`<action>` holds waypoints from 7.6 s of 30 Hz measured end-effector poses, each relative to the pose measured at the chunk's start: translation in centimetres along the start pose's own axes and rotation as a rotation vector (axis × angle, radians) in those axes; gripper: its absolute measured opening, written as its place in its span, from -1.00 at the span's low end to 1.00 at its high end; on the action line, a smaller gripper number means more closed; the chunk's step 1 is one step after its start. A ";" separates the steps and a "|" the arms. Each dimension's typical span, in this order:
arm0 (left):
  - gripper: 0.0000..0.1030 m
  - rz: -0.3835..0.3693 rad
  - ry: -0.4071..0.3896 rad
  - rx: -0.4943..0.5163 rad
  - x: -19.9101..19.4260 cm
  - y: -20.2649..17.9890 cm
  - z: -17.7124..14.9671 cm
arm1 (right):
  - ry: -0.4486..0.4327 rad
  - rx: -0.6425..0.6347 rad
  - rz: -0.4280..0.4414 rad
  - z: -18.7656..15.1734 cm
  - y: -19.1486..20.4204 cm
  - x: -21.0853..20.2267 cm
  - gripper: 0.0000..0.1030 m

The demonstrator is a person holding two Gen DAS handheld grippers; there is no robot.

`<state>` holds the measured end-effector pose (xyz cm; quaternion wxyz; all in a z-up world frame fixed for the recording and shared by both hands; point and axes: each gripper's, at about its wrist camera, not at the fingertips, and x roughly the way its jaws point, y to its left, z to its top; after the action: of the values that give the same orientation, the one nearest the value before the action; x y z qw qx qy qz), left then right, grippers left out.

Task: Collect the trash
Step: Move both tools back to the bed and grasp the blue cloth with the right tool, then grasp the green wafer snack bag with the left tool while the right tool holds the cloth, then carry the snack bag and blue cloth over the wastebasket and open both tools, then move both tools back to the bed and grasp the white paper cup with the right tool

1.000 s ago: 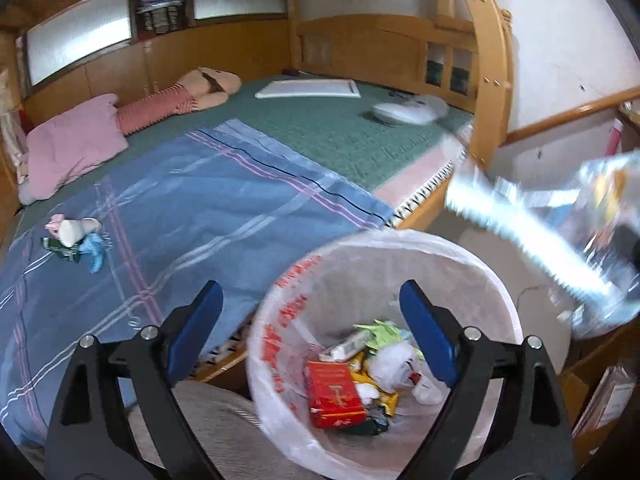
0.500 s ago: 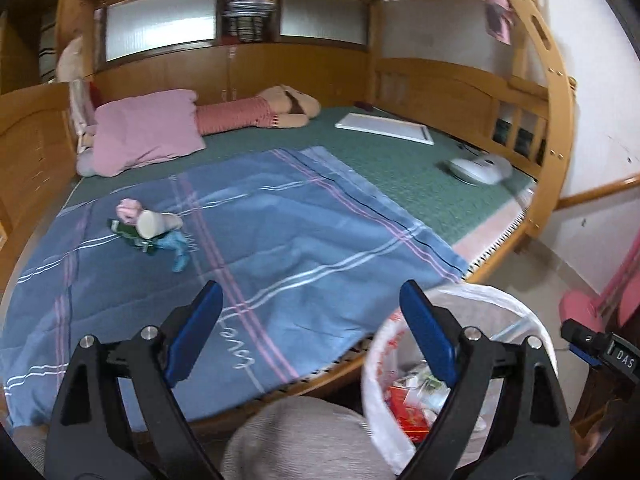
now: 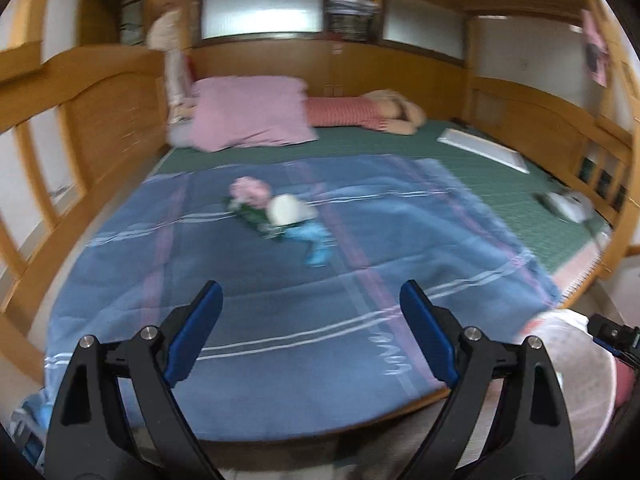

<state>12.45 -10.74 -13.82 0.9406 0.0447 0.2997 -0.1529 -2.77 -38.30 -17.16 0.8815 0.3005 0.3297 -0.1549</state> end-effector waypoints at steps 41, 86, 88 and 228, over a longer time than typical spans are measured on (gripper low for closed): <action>0.83 0.247 0.100 -0.211 6.3 17.9 -1.4 | 0.385 -0.326 0.133 7.0 21.0 32.2 -0.76; -0.73 0.245 0.268 -0.114 24.2 6.8 3.2 | 0.213 -0.078 0.295 4.6 12.8 20.5 -0.76; -0.73 0.260 0.239 -0.119 21.9 6.9 3.5 | 0.180 -0.091 0.284 4.5 13.1 19.8 -0.76; 0.62 0.225 0.188 -0.201 12.7 18.8 -0.2 | 0.360 -0.666 0.243 11.3 27.8 41.0 -0.31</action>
<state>28.08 3.81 -21.42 0.9194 -0.0019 0.3932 -0.0110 45.92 -27.05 -26.13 0.8708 0.0572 0.4731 0.1211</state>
